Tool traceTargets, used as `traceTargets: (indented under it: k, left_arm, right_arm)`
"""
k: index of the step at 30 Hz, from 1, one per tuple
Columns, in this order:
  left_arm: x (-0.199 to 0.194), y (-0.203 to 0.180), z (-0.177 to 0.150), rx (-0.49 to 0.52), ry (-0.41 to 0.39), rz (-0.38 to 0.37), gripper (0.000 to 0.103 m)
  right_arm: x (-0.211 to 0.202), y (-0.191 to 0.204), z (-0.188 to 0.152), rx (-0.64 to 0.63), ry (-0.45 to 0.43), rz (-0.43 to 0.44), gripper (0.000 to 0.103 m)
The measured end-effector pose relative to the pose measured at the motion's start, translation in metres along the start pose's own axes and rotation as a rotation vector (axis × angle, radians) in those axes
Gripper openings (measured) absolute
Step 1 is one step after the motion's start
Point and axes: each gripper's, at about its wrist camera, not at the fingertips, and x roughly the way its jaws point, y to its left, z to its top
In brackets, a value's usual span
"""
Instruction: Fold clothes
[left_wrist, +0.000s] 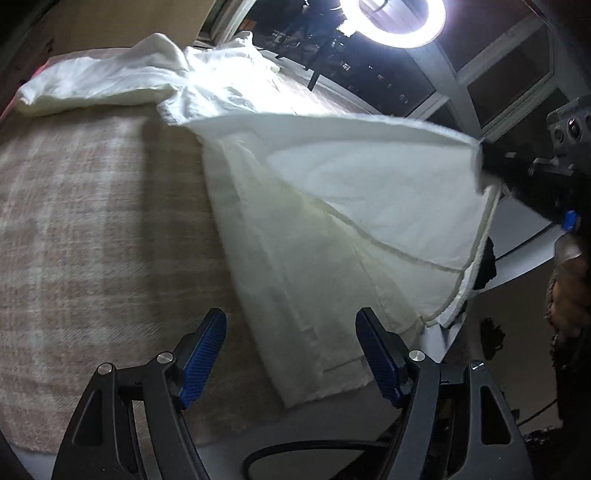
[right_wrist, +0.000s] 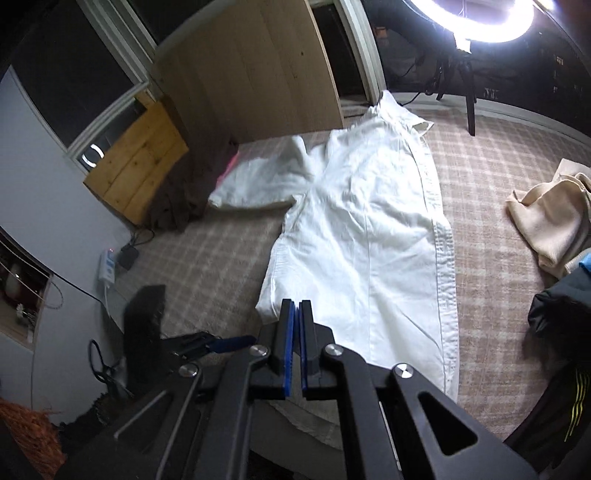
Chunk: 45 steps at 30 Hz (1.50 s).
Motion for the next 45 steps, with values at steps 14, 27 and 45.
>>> traceTargets:
  k: [14,27,45]
  left_arm:
    - [0.011,-0.046,-0.021,0.102,0.040,0.153,0.045]
    - [0.016,-0.027,-0.015,0.038,0.023,0.162,0.001]
    - [-0.026,-0.002,-0.019,-0.039,-0.042,0.171,0.010]
  right_arm:
    - [-0.002,-0.005,-0.003,-0.016,0.008,0.066,0.003]
    - [-0.014,-0.011,-0.008,-0.066,-0.016,0.106,0.003]
    - [0.006,0.006,-0.009,-0.128,0.064,0.131,0.003]
